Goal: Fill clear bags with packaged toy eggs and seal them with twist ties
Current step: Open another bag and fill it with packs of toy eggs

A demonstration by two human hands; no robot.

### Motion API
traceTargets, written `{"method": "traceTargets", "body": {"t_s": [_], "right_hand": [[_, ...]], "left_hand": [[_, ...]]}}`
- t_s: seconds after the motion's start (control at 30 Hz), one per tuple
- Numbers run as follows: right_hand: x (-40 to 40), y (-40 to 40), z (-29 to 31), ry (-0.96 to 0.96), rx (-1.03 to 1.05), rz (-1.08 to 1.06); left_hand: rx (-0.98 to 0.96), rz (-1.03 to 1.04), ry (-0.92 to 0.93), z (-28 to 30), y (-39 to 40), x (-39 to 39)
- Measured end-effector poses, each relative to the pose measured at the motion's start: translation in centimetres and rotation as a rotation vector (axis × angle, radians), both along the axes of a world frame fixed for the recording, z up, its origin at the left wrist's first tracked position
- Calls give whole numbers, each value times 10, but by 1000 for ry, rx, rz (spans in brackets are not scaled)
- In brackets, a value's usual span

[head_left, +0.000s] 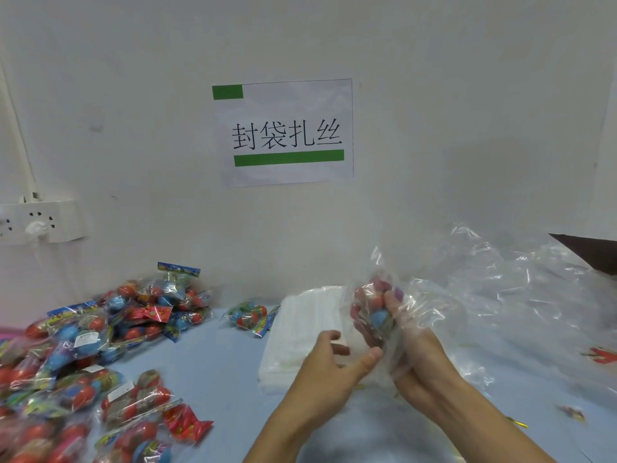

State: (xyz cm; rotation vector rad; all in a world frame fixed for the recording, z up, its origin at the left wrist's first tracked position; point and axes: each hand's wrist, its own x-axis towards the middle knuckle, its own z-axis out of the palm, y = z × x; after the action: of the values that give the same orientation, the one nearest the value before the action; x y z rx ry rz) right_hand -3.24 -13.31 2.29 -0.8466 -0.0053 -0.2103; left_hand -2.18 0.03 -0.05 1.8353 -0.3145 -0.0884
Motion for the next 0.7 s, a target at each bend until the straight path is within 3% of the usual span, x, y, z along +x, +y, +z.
{"method": "traceTargets", "body": {"t_s": [0.07, 0.13, 0.2, 0.27, 0.4, 0.53, 0.63, 0.7], "right_hand": [[1, -1, 0, -29, -18, -64], [3, -1, -3, -41, -128, -127], [3, 1, -7, -9, -309, -206], [3, 2, -12, -10, -461, -240], [6, 0, -24, 42, -725, -314], [9, -7, -29, 137, -797, -390], [8, -11, -31, 325, -914, -327], [5, -10, -29, 338, -972, -342]], "left_hand": [[-57, 178, -162, 3, 1, 2], [-64, 334, -478, 6, 4, 3], [62, 396, -804, 11, 6, 1], [212, 368, -995, 12, 5, 0], [392, 331, -1141, 9, -1, -3], [211, 248, -1187, 14, -2, -5], [192, 185, -1236, 18, -6, -10], [185, 173, -1238, 19, -7, -13]]}}
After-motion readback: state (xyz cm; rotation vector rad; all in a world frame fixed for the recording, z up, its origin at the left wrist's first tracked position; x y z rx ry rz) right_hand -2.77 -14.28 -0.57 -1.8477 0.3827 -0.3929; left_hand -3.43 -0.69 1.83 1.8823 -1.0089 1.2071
